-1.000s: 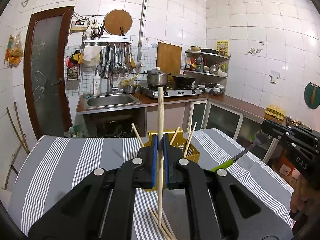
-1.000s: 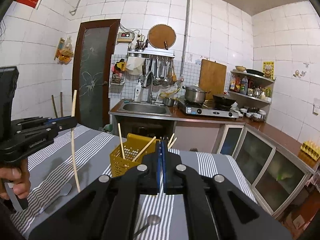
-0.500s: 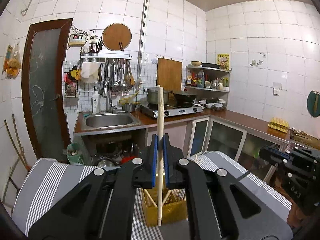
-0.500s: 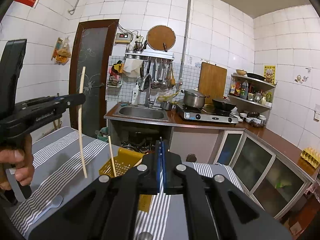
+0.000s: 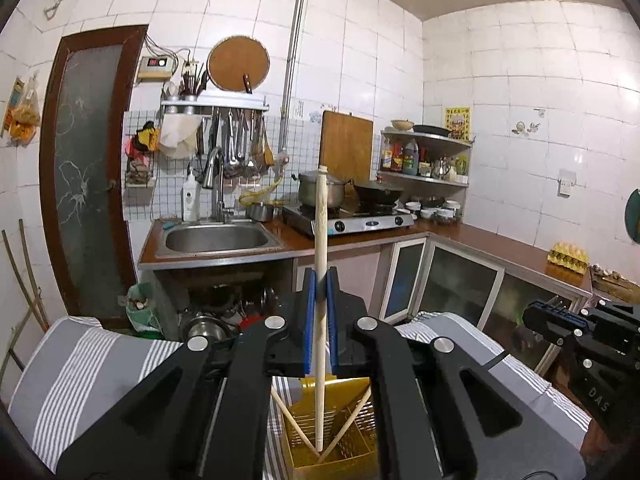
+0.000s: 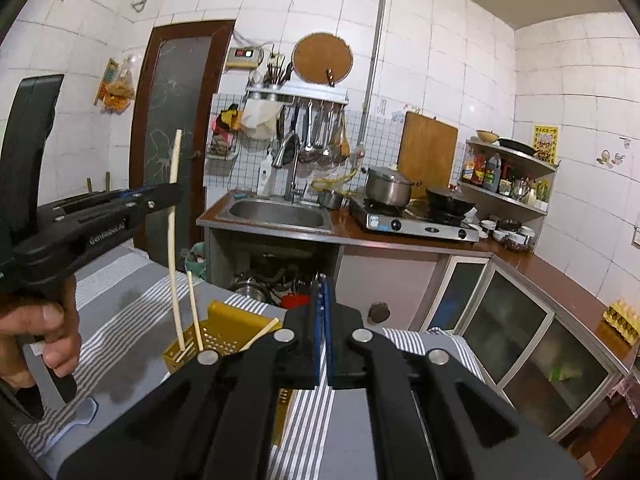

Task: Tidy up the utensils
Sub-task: 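Raise both tools over the yellow basket and lower the held utensils into it, then open both tools to drop the chopstick and fork into the basket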

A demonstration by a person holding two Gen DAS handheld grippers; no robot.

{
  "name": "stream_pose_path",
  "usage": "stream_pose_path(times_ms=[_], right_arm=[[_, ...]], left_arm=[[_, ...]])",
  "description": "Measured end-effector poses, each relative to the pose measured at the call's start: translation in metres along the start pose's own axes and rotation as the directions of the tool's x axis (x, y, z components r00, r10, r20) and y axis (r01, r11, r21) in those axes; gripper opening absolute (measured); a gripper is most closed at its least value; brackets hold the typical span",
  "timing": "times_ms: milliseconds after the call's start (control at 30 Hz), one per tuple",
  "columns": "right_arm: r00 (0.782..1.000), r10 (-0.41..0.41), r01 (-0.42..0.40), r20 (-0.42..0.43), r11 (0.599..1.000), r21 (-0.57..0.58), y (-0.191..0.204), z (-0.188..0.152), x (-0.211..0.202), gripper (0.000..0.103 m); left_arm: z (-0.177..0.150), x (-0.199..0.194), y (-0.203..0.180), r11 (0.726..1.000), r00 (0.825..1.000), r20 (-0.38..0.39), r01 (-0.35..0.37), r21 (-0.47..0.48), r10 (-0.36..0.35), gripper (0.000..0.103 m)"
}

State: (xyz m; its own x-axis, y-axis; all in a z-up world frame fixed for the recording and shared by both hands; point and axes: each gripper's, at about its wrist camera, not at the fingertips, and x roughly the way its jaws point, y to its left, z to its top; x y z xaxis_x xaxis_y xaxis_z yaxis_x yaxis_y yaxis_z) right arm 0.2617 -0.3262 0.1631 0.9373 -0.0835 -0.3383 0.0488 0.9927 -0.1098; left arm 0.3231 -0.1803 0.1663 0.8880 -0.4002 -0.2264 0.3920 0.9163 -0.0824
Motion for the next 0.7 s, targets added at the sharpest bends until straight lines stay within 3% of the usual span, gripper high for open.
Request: stream_pose_path(times_ms=[333,367,400,433,467,533,700], right_arm=[[0.997,0.025,-0.026,-0.078,1.000,-0.002,0.008,-0.009,0.042,0.001],[0.996,0.028,-0.028,-0.090,1.000,0.000,0.008,-0.010,0.046,0.002],[0.995,0.027,-0.027,-0.100,1.000,0.006,0.009,-0.010,0.051,0.002],[0.995,0.021,-0.020,-0.099,1.000,0.015,0.008,-0.010,0.054,0.005],[0.996,0.017,-0.015,-0.088,1.000,0.024,0.007,-0.009,0.055,0.010],[0.999,0.024,-0.021,-0.037,0.998,0.067,0.003,-0.005,0.048,0.043],[1.000,0.007,-0.007,-0.005,0.995,0.101,-0.006,-0.002,0.031,0.044]], left_arm=[[-0.031,0.039,0.011,1.000,0.997,-0.081,-0.011,-0.002,0.011,0.005],[-0.034,0.041,0.012,1.000,0.996,-0.086,-0.016,0.001,0.016,0.006],[-0.037,0.045,0.013,1.000,0.995,-0.098,-0.018,0.003,0.018,0.019],[-0.039,0.046,0.014,1.000,0.994,-0.108,-0.015,-0.003,0.014,0.037],[-0.040,0.046,0.015,1.000,0.994,-0.108,-0.020,-0.010,0.019,0.044],[-0.039,0.044,0.020,0.999,0.995,-0.101,-0.026,-0.025,0.023,0.049],[-0.034,0.025,0.025,0.999,0.996,-0.085,-0.040,-0.020,0.038,0.050]])
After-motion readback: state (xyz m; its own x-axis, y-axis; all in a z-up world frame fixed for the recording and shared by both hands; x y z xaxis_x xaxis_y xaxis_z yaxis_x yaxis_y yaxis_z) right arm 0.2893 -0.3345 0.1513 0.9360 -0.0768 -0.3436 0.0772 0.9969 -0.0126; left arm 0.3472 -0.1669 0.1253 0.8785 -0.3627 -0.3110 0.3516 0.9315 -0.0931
